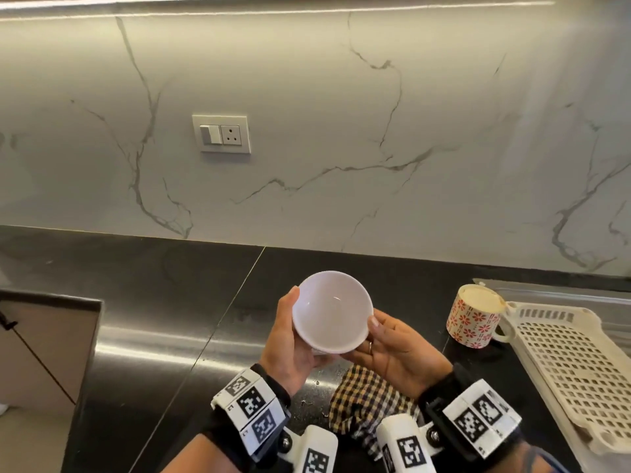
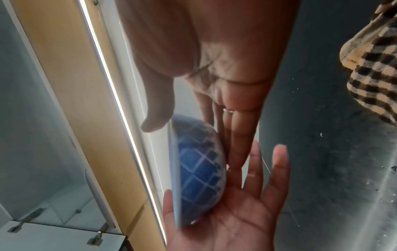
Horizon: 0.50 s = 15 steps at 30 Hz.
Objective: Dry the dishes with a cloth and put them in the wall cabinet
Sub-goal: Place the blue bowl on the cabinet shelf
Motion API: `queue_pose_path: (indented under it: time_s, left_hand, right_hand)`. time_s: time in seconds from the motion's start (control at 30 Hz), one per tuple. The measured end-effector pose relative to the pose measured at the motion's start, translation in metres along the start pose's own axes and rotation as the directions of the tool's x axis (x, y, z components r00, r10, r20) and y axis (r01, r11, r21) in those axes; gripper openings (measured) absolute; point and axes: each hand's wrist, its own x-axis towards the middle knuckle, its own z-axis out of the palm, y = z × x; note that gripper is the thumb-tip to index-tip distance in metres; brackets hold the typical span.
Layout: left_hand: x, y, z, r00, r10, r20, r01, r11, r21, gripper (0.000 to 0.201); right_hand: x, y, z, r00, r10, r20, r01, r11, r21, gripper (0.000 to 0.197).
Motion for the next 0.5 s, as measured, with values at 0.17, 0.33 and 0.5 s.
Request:
queue_pose_path:
  time_s: [0.17,0.33,0.5]
  left_hand:
    - [0.009,0.017,0.023,0.993,0.065,0.097,-0.074,0.993,0.093,0.059]
    - [0.022,0.069,0.054,0.905,0.328,0.27,-0.408,0.847,0.34,0.043]
    - [0.031,0.144,0.098,0.636,0.602,0.483,-0.771,0.462,0.439,0.048]
  right_hand:
    - [-0.008,-0.023,0.008,0.993,-0.111,-0.041,0.114,0.99,0.079,0.091]
    - [-0.02,-0.08,0.024,0.947,-0.31,-0.082,0.305,0.95,-0.074,0.098]
    - [-0.032,-0.156,0.063,0.799,-0.601,0.01,0.567,0.748,-0.345,0.089]
